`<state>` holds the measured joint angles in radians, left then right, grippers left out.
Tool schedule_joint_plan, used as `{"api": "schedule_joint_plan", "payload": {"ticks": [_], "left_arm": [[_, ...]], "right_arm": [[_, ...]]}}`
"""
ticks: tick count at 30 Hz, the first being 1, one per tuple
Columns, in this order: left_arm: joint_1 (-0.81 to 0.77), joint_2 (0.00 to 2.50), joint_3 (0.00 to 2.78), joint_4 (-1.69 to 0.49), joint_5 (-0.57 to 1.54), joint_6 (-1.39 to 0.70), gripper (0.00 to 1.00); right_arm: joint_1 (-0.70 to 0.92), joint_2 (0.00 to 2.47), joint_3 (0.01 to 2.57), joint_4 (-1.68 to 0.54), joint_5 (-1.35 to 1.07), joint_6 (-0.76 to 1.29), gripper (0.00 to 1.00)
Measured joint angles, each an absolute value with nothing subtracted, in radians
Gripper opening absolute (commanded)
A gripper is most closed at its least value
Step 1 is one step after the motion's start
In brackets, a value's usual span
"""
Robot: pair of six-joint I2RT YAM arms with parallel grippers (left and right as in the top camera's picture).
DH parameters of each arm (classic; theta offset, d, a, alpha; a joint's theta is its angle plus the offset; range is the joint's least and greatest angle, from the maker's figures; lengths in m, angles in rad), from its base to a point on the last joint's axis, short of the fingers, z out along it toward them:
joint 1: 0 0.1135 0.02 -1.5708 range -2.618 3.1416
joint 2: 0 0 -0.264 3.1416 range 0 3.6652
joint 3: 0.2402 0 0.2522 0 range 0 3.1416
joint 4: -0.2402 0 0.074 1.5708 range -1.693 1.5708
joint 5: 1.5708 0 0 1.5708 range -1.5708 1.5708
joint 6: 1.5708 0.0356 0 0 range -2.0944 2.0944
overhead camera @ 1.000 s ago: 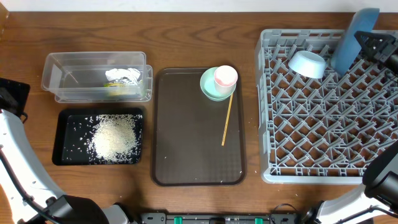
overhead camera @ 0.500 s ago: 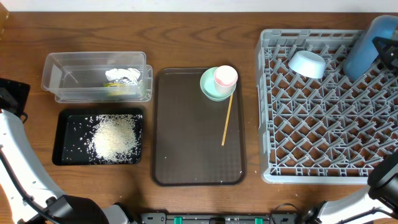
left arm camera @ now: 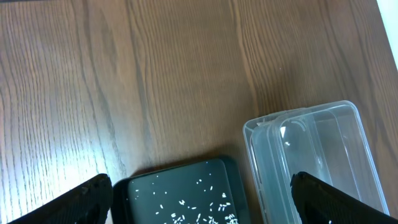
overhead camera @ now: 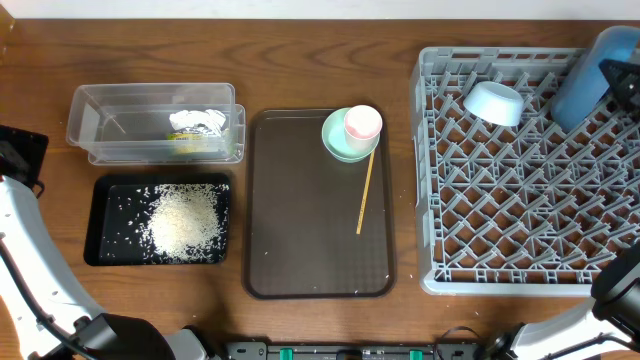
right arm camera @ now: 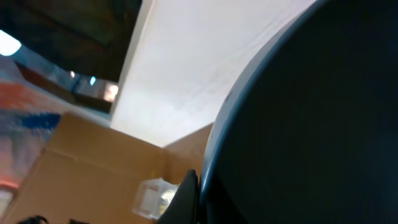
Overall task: Sort waste into correct bins and load items into the dishwasher rack
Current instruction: 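Lower the blue plate into the rack's right rear corner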
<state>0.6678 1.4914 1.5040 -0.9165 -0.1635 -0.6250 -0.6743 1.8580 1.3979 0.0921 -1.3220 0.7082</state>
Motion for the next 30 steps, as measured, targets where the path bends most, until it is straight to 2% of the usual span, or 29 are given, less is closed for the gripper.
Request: {"api": "schedule_joint_plan", "payload": {"ticks": [7,17,30], "left_arm": [[0.668,1.491,1.504,-0.916,-0.163,-0.625,0.94],[0.668,1.491,1.504,-0.916,-0.163,-0.625,0.94],[0.668,1.491,1.504,-0.916,-0.163,-0.625,0.94]], "right_arm": [[-0.635,1.858,1.395,0.318,-1.333,0.901,0.01],[-0.522,1.887,1.394,0.314,-1.328,0.931,0.01],[-0.582,1.915,1.395,0.235,-1.296,0.883,0.01]]}}
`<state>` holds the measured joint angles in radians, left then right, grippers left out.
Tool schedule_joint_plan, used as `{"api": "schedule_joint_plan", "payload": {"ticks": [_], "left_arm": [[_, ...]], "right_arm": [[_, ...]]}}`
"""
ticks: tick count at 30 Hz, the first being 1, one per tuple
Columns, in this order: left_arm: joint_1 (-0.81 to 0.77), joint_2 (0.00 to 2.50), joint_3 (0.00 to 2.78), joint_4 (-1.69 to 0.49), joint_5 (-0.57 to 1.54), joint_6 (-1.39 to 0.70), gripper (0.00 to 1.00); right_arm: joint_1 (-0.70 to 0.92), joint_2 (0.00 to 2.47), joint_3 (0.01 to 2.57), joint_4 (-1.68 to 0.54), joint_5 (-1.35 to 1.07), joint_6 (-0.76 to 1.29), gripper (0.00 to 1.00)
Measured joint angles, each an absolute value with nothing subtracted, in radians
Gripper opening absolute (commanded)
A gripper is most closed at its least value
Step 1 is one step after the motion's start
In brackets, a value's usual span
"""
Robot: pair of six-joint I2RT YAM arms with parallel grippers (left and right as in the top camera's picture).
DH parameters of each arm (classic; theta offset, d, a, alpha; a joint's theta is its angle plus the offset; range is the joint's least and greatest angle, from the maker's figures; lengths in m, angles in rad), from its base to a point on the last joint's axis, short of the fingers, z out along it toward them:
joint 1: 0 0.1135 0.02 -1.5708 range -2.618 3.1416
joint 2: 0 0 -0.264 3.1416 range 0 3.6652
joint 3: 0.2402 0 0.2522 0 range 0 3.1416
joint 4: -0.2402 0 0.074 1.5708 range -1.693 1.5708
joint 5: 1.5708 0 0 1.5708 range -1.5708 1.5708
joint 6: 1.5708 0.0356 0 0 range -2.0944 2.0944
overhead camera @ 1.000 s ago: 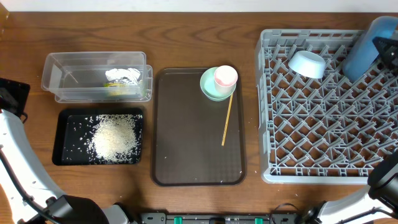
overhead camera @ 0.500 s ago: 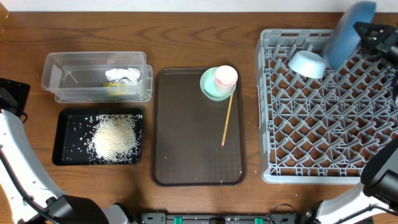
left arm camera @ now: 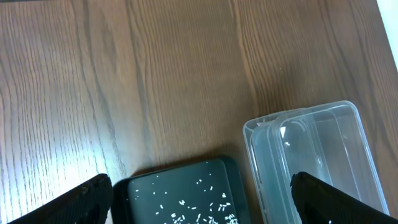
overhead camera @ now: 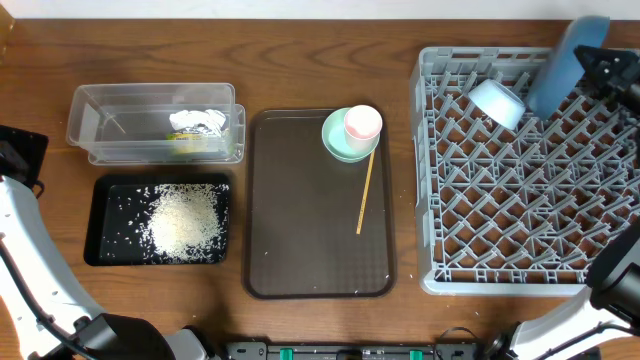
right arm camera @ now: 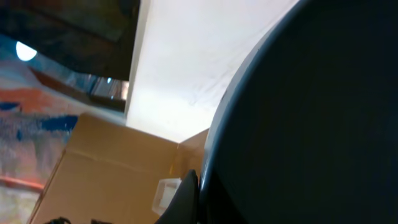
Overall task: Sort waste into correct bins and load items into the dishwasher rack
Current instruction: 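Lower the blue plate into the rack's right rear corner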
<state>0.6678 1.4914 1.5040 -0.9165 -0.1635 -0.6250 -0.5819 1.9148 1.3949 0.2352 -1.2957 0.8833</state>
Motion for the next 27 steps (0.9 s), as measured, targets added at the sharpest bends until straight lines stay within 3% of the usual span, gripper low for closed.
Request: {"api": "schedule_joint_plan", "payload": {"ticks": [10,16,20,27], "left_arm": [[0.668,1.491,1.504,-0.916,-0.163,-0.625,0.94],[0.668,1.491,1.504,-0.916,-0.163,-0.625,0.94],[0.668,1.491,1.504,-0.916,-0.163,-0.625,0.94],[0.668,1.491,1.504,-0.916,-0.164,-0.625,0.94]], "right_arm": [[-0.626,1.903,1.395,0.189,-1.302,0.881,0.01],[-0.659,1.86,1.394,0.125,-1.291,0.883,0.11],[-0.701,1.818,1.395,0.009,-1.27,0.855,0.18],[-0.741,1.785,1.4,-0.306,-1.144,0.671,0.21]]}}
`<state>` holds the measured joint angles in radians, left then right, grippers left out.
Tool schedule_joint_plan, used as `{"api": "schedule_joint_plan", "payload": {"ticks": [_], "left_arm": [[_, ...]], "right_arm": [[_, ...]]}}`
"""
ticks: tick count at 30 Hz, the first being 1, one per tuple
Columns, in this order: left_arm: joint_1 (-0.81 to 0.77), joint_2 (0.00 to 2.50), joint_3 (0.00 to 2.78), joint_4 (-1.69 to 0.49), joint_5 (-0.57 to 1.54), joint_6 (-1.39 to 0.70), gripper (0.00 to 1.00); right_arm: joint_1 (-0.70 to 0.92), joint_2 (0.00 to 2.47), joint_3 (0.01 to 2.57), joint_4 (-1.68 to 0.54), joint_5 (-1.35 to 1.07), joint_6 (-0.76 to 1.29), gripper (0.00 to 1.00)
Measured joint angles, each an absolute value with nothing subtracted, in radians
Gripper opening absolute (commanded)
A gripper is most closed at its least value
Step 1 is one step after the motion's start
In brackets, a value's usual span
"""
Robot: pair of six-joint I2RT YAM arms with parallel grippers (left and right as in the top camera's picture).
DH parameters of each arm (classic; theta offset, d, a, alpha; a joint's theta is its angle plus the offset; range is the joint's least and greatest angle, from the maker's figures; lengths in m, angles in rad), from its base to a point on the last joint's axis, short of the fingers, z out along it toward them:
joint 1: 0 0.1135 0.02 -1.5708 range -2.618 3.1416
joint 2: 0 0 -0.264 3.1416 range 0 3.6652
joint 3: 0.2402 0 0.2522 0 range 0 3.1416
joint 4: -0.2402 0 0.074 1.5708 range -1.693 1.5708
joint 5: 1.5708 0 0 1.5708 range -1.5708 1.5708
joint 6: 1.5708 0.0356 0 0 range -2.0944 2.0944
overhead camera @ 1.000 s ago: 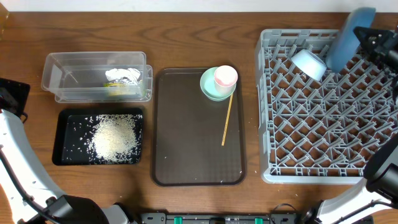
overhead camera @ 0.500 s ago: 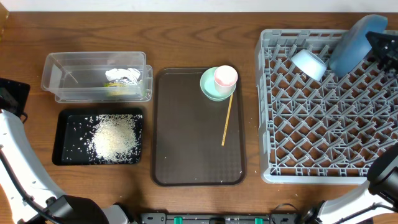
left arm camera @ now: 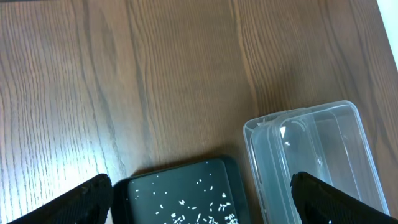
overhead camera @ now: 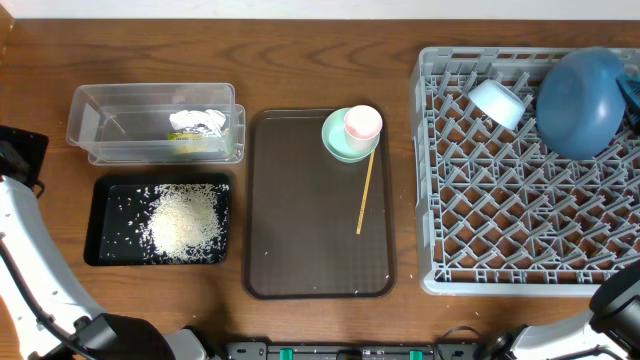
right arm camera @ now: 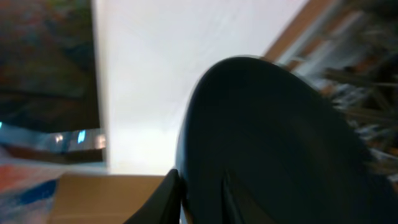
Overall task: Sort waste into correct bins and load items into the dishwasher rack
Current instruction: 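Lower the blue plate into the rack's right rear corner, then release the plate and raise the right gripper out of the rack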
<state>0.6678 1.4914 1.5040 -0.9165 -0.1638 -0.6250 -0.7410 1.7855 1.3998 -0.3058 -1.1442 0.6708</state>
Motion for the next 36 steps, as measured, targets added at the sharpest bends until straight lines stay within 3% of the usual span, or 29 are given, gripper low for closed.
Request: {"api": "schedule_joint_plan", "payload": {"ticks": [7,14,19,29,33,36], "left_arm": [[0.668,1.491,1.504,-0.916,-0.163,-0.625,0.94],[0.668,1.491,1.504,-0.916,-0.163,-0.625,0.94],[0.668,1.491,1.504,-0.916,-0.163,-0.625,0.94],[0.668,1.491,1.504,-0.917,-0.163,-0.625,0.94],[0.668,1.491,1.504,-0.917,-0.163,-0.625,0.94],[0.668,1.491,1.504,-0.916,-0.163,-0.625,0.94]], "right_arm": [[-0.76,1.749,1.407,-0.419,-0.966,0.529,0.25],[-0.763,1.749,1.408,-0.497,-0.777,0.488,0.4],[-0.763,1.724,1.431,-0.598,-0.617,0.475,0.44],[-0.739,1.588,1.571,-0.681,-0.4,0.409,0.38],[-0.654,1.596,1.571,-0.701,-0.333,0.377,0.3],[-0.559,1.616,1.571,-0.725,-0.241,0.363,0.3]]}}
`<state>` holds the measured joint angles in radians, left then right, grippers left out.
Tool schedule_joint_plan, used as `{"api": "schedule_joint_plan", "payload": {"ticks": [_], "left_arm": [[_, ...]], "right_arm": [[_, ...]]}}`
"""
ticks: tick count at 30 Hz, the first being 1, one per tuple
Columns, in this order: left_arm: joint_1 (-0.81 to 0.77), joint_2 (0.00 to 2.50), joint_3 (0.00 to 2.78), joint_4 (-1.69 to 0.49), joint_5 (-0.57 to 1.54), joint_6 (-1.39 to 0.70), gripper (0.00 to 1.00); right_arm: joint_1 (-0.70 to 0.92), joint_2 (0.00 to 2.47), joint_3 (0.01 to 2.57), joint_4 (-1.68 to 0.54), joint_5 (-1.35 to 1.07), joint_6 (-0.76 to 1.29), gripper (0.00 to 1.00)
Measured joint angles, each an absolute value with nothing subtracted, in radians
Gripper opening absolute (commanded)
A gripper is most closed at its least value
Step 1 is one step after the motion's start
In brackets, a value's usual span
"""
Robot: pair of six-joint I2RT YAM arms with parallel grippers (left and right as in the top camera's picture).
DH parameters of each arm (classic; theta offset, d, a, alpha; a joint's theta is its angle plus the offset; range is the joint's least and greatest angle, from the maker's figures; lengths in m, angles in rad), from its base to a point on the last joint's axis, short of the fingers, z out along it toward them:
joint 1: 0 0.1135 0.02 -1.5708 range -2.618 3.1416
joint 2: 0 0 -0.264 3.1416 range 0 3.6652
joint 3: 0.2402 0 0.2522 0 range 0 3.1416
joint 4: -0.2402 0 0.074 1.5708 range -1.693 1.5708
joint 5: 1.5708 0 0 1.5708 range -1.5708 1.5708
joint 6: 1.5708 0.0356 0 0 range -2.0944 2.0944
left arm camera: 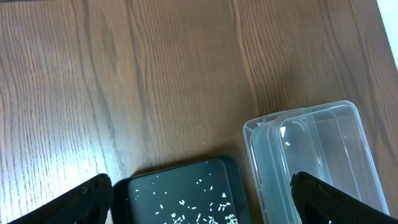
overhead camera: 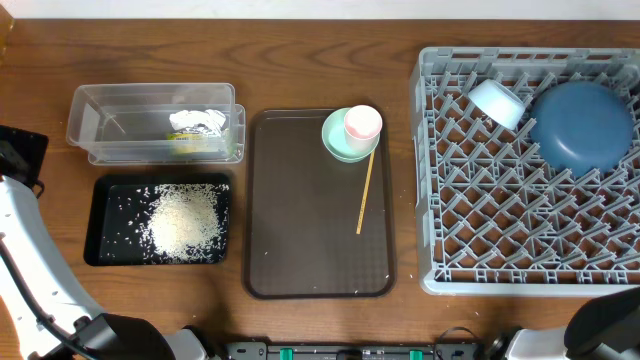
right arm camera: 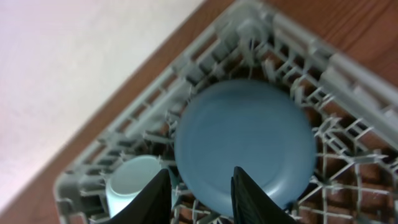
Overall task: Sort waste into correct bins and load items into the dishwasher rack
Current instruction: 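Release the plate and raise the right gripper out of the rack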
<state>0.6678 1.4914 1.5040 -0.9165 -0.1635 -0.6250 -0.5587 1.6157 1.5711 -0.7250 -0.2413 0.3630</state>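
A blue bowl (overhead camera: 583,125) lies upside down in the far right part of the grey dishwasher rack (overhead camera: 425,180), beside a small white cup (overhead camera: 497,100). My right gripper (right arm camera: 202,199) hangs open above the bowl (right arm camera: 242,143), clear of it, with nothing between its fingers. On the brown tray (overhead camera: 310,250) stand a green plate (overhead camera: 336,143) with a pink cup (overhead camera: 362,123) on it, and a wooden chopstick (overhead camera: 366,195) lies below them. My left gripper (left arm camera: 199,202) stands wide open over the table's far left.
A clear plastic container (overhead camera: 100,125) with scraps of waste sits at the back left. In front of it is a black tray (overhead camera: 110,245) with spilled rice. Both show under the left gripper, the container (left arm camera: 317,155) to the right.
The blue bowl, then tilted and close against my right wrist camera, now lies face down in the rack. My right gripper is open and higher above it. The left arm is unchanged.
My right gripper first held the blue bowl on edge over the rack's far right corner, then a little further left. Then the bowl was turned down into the rack. Now it rests there, let go, next to the white cup.
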Motion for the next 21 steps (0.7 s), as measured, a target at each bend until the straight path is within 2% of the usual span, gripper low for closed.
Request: {"api": "schedule_joint_plan", "payload": {"ticks": [5,7,8,10,12,14,17,21], "left_arm": [[0.668,1.491,1.504,-0.916,-0.163,-0.625,0.94],[0.668,1.491,1.504,-0.916,-0.164,-0.625,0.94],[0.668,1.491,1.504,-0.917,-0.164,-0.625,0.94],[0.668,1.491,1.504,-0.916,-0.163,-0.625,0.94],[0.668,1.491,1.504,-0.916,-0.163,-0.625,0.94],[0.668,1.491,1.504,-0.917,-0.163,-0.625,0.94],[0.668,1.491,1.504,-0.917,-0.163,-0.625,0.94],[0.668,1.491,1.504,-0.917,-0.163,-0.625,0.94]], "right_arm": [[-0.386,1.651,1.571,-0.735,-0.143,0.328,0.41],[-0.319,1.656,1.571,-0.735,-0.133,0.325,0.76],[-0.279,1.657,1.571,-0.73,-0.126,0.317,0.85],[-0.204,1.657,1.57,-0.703,-0.107,0.311,0.89],[-0.117,1.657,1.57,-0.67,-0.033,0.304,0.84],[-0.051,1.661,1.57,-0.653,0.073,0.302,0.63],[-0.003,1.681,1.57,-0.622,0.218,0.319,0.38],[-0.01,1.75,1.571,-0.546,0.314,0.336,0.15]]}}
